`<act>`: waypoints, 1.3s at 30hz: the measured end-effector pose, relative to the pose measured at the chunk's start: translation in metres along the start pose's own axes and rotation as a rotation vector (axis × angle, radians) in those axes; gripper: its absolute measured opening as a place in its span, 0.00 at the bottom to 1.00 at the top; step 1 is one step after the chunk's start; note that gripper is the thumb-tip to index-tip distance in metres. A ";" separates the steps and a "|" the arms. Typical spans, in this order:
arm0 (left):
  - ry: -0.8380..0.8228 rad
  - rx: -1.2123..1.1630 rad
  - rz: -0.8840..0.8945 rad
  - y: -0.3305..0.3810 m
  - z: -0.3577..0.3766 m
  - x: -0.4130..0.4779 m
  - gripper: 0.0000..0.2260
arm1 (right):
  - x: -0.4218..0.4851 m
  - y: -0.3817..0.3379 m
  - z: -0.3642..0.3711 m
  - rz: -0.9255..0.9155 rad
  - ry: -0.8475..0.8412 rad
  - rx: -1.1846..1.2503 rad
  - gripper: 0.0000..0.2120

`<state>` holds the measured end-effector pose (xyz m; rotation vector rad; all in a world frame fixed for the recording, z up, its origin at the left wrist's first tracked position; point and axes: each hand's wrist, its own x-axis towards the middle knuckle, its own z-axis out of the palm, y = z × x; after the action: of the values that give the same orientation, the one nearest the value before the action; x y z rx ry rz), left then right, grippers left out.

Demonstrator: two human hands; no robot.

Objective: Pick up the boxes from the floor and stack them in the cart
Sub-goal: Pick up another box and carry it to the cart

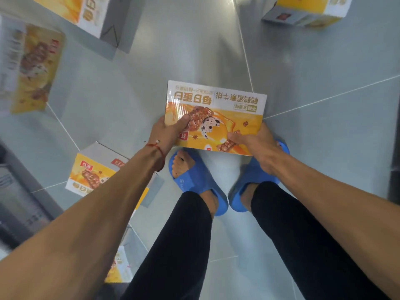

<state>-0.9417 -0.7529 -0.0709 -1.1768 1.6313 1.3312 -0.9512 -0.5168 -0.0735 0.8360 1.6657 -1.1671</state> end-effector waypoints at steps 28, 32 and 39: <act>0.114 -0.230 0.125 0.150 -0.036 -0.478 0.17 | -0.473 -0.139 -0.131 -0.171 -0.005 0.242 0.26; 0.119 -0.173 0.200 0.169 -0.038 -0.548 0.19 | -0.531 -0.139 -0.142 -0.218 0.045 0.308 0.19; 0.058 -0.025 0.339 0.183 -0.043 -0.623 0.21 | -0.608 -0.138 -0.157 -0.324 0.147 0.357 0.13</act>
<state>-0.9084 -0.6562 0.5714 -0.9897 1.9234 1.5394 -0.9016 -0.4297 0.5617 0.9081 1.7849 -1.6985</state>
